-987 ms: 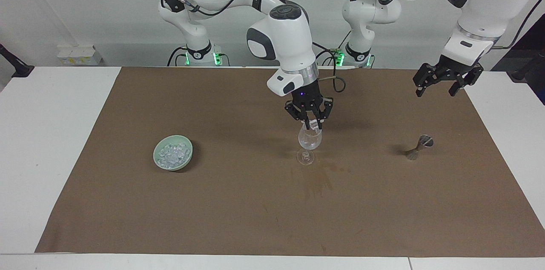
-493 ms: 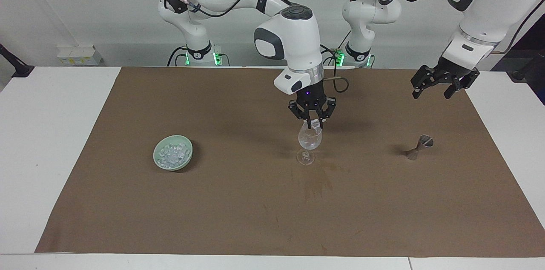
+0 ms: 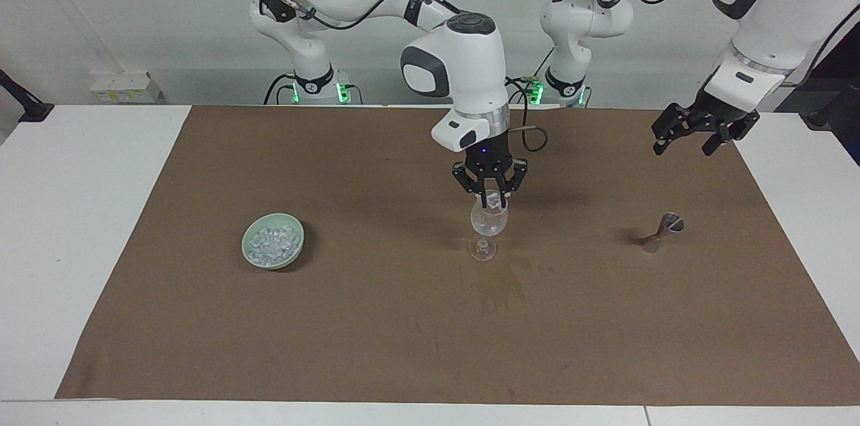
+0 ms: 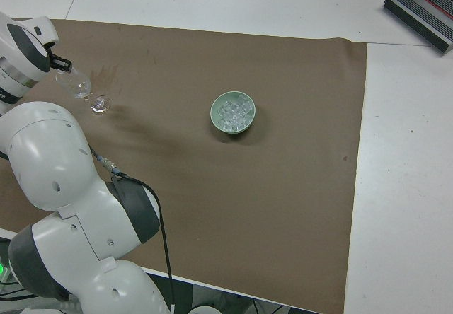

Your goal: Pour wine and add ice with both arms

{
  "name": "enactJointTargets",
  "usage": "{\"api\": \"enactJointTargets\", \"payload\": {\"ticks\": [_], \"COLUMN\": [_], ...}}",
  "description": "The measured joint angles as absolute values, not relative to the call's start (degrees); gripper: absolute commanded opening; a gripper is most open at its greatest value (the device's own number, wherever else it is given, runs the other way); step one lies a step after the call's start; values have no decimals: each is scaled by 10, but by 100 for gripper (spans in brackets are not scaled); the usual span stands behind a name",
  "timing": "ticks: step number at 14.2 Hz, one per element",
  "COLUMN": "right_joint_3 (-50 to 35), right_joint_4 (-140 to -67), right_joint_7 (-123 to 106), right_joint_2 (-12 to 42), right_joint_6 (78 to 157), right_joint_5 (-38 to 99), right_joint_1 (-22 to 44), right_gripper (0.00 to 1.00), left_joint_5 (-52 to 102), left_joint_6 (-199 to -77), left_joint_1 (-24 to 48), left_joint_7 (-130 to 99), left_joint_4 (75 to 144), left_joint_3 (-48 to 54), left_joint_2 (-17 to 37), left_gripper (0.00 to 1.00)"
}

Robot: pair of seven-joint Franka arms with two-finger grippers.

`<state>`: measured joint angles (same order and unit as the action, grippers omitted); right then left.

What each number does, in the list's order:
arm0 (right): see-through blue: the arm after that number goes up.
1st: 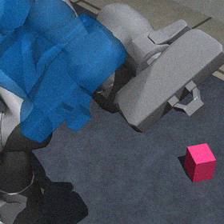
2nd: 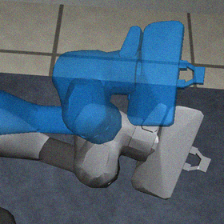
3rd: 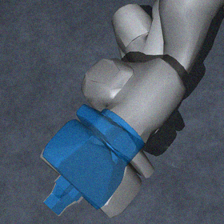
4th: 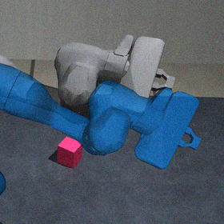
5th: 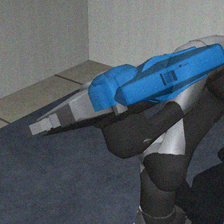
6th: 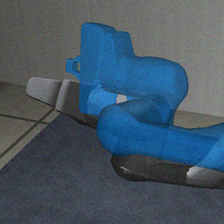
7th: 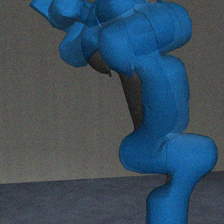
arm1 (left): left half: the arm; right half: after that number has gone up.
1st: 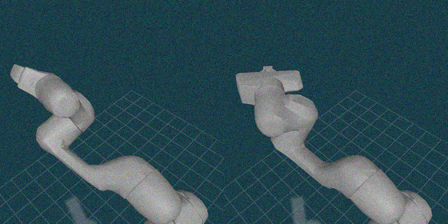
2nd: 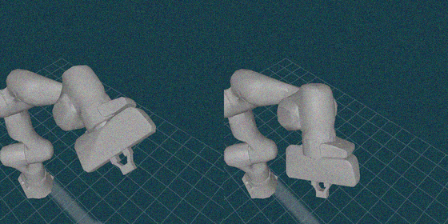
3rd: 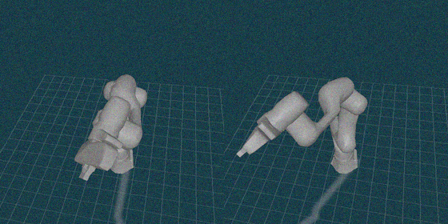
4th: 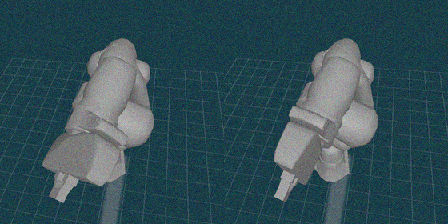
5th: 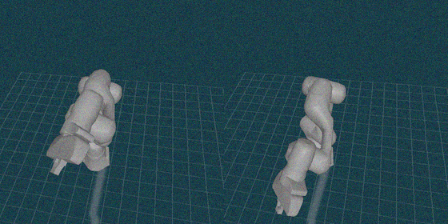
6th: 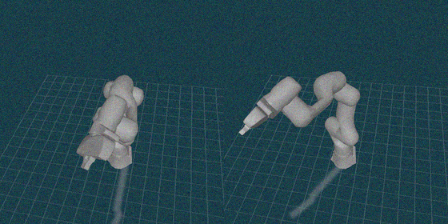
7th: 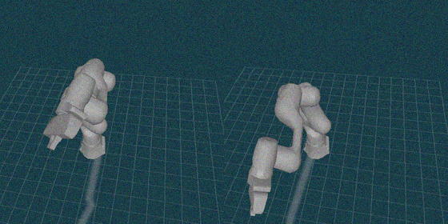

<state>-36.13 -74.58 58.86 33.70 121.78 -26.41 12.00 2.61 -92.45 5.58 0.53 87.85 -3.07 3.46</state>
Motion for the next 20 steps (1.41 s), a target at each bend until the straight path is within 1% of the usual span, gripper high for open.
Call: {"api": "enactJointTargets", "payload": {"ticks": [2, 4, 6, 7, 10, 13, 15, 17, 20], "right_joint_3": [-361, -362, -362, -362, -362, -362, -362, -362, -362], "right_joint_4": [-752, -752, -752, -752, -752, -752, -752, -751, -747], "right_joint_7": [589, 589, 589, 589, 589, 589, 591, 619, 633], "right_joint_2": [337, 337, 337, 337, 337, 337, 337, 336, 319], "right_joint_6": [1228, 1228, 1228, 1228, 1228, 1228, 1228, 1228, 1228], "right_joint_5": [-267, -267, -267, -268, -268, -268, -268, -268, -268], "right_joint_1": [120, 120, 120, 120, 120, 120, 120, 120, 116], "right_gripper": [7, 16, 30, 39, 52, 58, 73, 100, 100], "left_joint_5": [23, 5, -9, -11, -12, -12, -12, -12, -12], "left_joint_6": [-921, -921, -920, -920, -920, -921, -921, -921, -921], "left_joint_1": [56, 56, 57, 56, 56, 55, 55, 55, 55], "left_joint_7": [10, 13, 14, 14, 14, 14, 14, 14, 14], "left_joint_4": [877, 876, 874, 873, 873, 873, 873, 873, 873], "left_joint_3": [-30, -27, -26, -26, -26, -27, -27, -27, -27], "left_joint_2": [35, 35, 35, 35, 35, 35, 35, 35, 35], "left_gripper": [100, 100, 100, 100, 100, 100, 100, 100, 100]}}
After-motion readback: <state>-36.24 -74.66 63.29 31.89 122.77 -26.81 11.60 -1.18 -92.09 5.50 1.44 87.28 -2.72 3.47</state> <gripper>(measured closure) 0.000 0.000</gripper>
